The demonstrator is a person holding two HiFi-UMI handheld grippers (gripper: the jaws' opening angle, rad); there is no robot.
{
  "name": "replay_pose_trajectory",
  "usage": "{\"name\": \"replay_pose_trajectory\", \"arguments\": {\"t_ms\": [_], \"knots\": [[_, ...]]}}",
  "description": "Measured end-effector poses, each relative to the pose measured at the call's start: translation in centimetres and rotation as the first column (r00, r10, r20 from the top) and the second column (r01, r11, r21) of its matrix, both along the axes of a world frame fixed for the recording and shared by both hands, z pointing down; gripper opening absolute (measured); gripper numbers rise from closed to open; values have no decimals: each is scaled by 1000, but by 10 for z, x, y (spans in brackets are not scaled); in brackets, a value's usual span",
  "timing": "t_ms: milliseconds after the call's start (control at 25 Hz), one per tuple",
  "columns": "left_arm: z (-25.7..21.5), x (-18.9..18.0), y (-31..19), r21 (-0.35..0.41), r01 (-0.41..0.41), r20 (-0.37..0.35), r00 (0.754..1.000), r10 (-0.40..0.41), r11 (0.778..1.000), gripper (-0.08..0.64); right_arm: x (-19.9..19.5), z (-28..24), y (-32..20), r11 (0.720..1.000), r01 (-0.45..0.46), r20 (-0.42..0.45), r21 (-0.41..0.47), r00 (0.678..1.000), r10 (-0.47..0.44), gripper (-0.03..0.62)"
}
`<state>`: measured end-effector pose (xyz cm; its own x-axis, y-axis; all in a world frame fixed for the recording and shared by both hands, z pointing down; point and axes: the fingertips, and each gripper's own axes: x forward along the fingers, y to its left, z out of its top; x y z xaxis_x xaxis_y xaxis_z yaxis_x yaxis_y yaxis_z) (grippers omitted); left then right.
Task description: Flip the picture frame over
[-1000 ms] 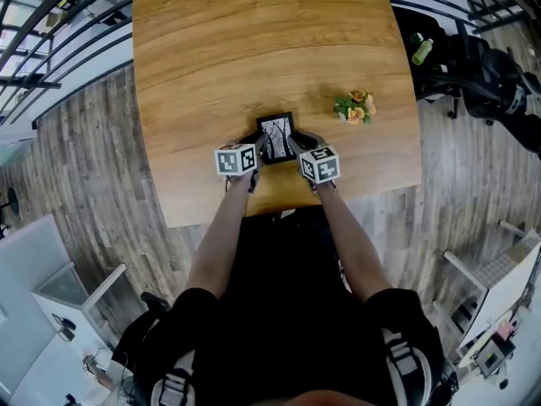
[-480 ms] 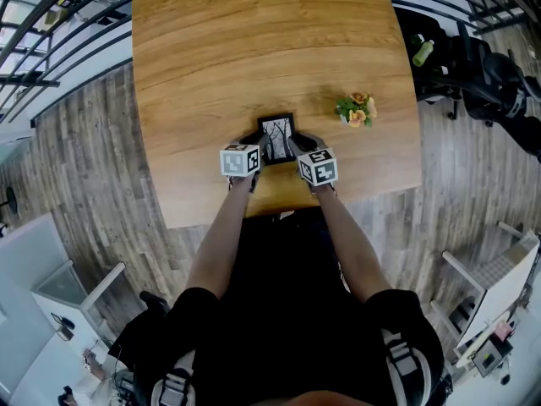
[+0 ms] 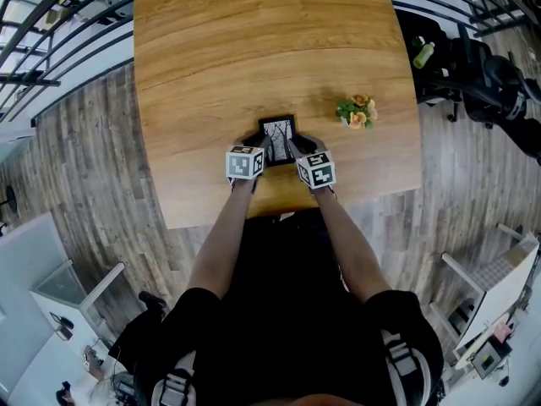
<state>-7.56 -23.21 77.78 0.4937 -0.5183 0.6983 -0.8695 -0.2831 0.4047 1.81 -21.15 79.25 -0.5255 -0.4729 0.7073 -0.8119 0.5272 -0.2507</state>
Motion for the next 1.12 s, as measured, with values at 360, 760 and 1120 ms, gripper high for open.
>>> {"name": "replay_pose_trajectory", "arguments": {"t_ms": [360, 760, 1120], "knots": [[-3, 0, 1, 37, -26, 43, 999, 24, 999, 161, 3, -1, 1, 1000, -15, 11, 14, 1000, 15, 158], [-23, -12, 8, 98, -8, 29, 1000, 6, 995, 173, 14, -19, 8, 998, 1, 11, 57, 1000, -1, 125], [-48, -24, 26, 183, 15, 16, 1000, -19, 983, 61, 21, -43, 16, 990, 56, 6, 130, 998, -58, 6]]}}
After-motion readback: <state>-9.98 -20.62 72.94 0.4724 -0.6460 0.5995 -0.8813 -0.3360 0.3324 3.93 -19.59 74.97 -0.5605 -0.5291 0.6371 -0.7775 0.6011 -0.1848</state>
